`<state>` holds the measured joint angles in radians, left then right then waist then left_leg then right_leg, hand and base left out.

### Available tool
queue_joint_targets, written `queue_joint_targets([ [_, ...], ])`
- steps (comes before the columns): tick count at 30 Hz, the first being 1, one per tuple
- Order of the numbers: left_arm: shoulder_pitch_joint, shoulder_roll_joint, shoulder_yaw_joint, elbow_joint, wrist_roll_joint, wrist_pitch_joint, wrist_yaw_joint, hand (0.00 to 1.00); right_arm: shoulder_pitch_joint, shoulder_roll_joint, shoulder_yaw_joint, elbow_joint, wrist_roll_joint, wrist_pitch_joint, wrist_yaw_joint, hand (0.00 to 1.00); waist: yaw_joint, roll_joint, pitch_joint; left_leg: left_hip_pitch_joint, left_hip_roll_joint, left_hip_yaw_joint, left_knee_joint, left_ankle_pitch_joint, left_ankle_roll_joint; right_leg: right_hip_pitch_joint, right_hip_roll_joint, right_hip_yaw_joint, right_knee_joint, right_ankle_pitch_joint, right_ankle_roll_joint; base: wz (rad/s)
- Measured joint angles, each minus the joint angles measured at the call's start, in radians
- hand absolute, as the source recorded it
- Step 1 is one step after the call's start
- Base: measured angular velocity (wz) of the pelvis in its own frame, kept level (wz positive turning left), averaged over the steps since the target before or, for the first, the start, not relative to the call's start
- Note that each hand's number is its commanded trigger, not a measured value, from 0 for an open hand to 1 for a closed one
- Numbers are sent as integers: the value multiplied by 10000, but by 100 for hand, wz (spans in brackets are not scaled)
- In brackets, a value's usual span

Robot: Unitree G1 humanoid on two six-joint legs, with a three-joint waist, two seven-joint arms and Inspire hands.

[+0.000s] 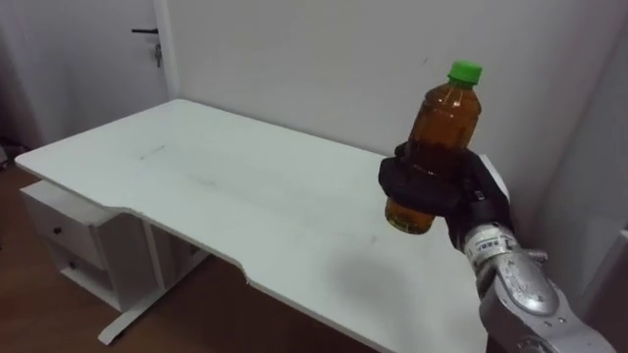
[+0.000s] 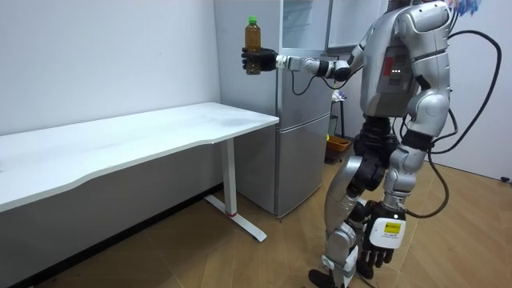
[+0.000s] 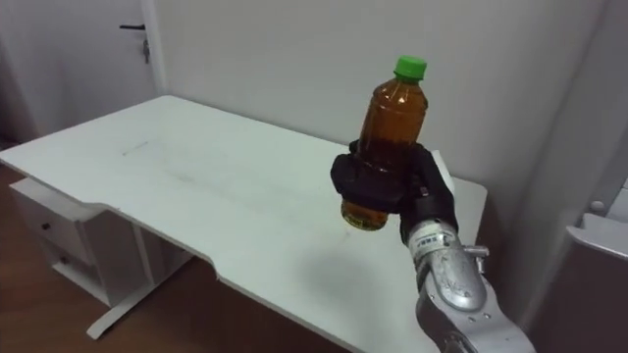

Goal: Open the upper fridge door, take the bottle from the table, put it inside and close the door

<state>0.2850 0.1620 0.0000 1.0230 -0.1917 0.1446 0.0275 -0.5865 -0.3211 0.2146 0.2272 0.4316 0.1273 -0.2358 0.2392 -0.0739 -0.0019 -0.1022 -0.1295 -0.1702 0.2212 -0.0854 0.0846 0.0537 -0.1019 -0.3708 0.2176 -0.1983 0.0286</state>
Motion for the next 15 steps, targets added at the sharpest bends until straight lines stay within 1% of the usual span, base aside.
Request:
queue_joint_targets([
  [2, -125, 18, 50, -8, -2, 0, -43, 0, 0, 1, 0, -402, -142, 240, 179, 100, -128, -28, -6, -6, -4, 1, 6, -15, -17, -6, 8, 58, -12, -8, 4, 0],
  [4, -190, 29, 184, 1, 0, -4, -151, 0, 0, -16, -19, -919, -137, 379, 403, 100, -293, -38, -14, 1, -13, 30, 12, -34, -35, 5, 3, 67, -15, -17, 19, 0],
  [5, -204, 33, 322, 2, -1, -4, -188, 0, -1, -29, -34, -1307, -137, 428, 441, 100, -418, -55, -25, 0, -25, 32, 13, -32, -19, 19, -2, 78, -17, -31, 38, 0],
  [6, -203, 46, 373, 7, 2, -4, -189, 0, -1, -40, -66, -1694, -144, 464, 437, 100, -464, -72, -36, 19, -33, 43, 16, -18, 21, 77, -5, 88, -39, -35, 45, 0],
  [9, -233, 70, 374, 107, 96, -7, -189, 0, -2, -50, -243, -2332, -186, 468, 434, 100, -660, -83, -38, 209, -49, 71, 9, -69, 73, 331, -6, 89, -159, -30, 80, 0],
  [13, -231, 65, 387, 164, 105, -6, -239, 0, -2, -97, -536, -2629, -23, 481, 481, 100, -719, -104, -47, 328, -28, 199, 15, -167, 97, 447, -9, 150, -166, -37, 95, -9],
  [15, -202, 66, 430, 178, 105, -2, -361, 0, -1, -331, -627, -2680, -39, 521, 676, 100, -752, -67, -20, 439, -12, 283, 4, -206, 118, 505, -4, 298, -167, -28, 107, -12],
])
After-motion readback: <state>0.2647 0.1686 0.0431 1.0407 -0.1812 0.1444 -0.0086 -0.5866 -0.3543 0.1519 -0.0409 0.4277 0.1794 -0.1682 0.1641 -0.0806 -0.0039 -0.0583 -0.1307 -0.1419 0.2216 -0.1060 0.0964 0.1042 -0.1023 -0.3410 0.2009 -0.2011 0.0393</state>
